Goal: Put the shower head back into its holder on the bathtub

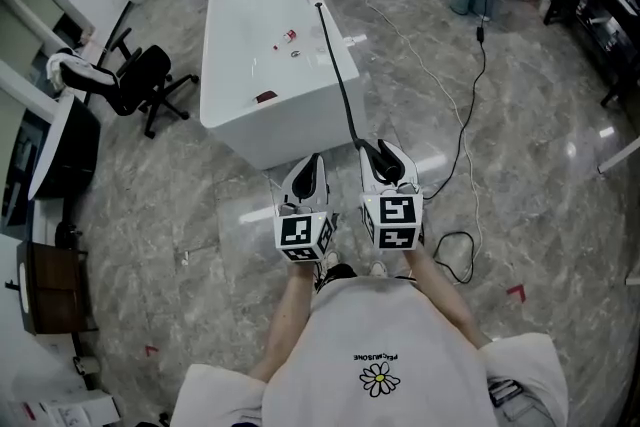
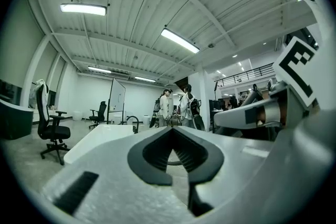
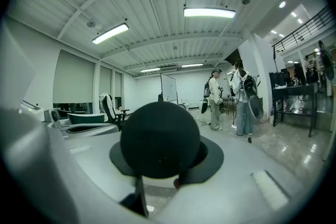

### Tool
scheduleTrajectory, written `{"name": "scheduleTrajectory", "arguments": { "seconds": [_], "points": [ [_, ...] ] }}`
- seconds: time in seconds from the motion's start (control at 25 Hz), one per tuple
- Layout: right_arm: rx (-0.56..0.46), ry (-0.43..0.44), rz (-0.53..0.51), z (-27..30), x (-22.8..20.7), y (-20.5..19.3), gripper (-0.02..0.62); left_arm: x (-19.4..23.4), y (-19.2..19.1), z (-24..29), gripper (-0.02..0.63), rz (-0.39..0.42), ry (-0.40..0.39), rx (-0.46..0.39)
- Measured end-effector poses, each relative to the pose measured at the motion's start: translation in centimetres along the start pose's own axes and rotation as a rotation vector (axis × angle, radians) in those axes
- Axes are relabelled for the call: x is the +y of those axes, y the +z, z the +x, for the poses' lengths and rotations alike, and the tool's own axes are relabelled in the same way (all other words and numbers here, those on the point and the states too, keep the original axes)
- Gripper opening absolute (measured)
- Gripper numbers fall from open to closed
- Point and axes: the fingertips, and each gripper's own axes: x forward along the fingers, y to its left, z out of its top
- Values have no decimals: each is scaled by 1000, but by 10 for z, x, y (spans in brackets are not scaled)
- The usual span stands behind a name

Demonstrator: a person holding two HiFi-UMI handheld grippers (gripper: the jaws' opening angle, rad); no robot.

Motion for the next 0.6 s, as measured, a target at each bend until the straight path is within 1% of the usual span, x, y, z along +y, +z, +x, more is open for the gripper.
{"name": "scheduleTrajectory", "arguments": {
  "seconds": [0.2,0.36,0.48,0.6],
  "points": [
    [9,-10,2,-2,-8,-4,120,-10,-8,-1,-2,2,-12,21],
    [15,-32,62,4,-15,-7,120,-20,-11,-22,-2,16,-26,47],
    [23,-38,95,15,-17,-5,120,-8,-18,-35,-2,16,10,87],
    [58,-42,130,28,-12,-17,118,9,-36,-51,-2,20,53,145]
  ]
}}
